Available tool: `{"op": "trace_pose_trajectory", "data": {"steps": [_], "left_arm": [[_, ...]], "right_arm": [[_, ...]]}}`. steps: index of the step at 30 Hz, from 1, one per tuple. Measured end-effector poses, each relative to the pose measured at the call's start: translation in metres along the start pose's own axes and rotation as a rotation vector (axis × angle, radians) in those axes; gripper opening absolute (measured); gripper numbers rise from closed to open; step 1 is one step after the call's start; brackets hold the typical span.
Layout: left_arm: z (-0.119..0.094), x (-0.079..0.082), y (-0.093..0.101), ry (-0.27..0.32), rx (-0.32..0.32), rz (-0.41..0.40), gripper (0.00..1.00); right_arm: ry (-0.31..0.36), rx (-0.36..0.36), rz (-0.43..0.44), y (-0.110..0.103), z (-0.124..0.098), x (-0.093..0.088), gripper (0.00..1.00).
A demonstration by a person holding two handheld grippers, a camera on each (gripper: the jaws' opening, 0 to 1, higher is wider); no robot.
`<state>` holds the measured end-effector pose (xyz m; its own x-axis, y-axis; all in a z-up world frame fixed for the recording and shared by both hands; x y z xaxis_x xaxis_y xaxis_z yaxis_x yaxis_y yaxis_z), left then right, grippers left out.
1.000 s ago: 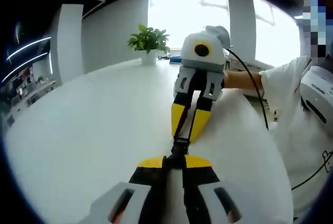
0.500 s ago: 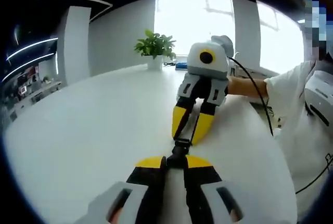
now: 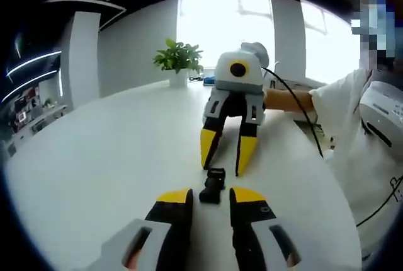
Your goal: Snap the two parts of the plastic buckle together until the buckle closes and remains connected.
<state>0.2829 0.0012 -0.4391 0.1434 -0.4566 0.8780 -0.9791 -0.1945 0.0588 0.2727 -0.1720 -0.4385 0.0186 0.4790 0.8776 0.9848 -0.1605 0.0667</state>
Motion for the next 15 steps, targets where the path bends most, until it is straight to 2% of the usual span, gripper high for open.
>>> {"op": "trace_pose_trajectory", "data": {"steps": [9, 15], "left_arm": [[0.0010, -0.0013, -0.0036, -0.037, -0.049, 0.012, 0.20], [0.0031, -0.0010, -0.0060, -0.035, -0.067, 0.013, 0.19]], "right_arm": [[-0.024, 0.037, -0.012, 0.0054, 0.0032, 0.0039, 0.16], [-0.034, 0.044, -0.016, 0.0069, 0.0043, 0.0048, 0.12]]}}
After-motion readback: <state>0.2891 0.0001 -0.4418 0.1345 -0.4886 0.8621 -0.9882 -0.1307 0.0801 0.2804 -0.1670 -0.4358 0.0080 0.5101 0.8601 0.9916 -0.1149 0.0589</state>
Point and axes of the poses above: the point that each gripper's makers call its tool centre point, and the gripper's own axes: z roughly forward along the fingers, y roughly to its right, x roughly out of its top, the point moved 8 cm from there along -z, roughly backward along the fingers, and after that the axes turned 1 degree about -y, right-handed, at the moved point
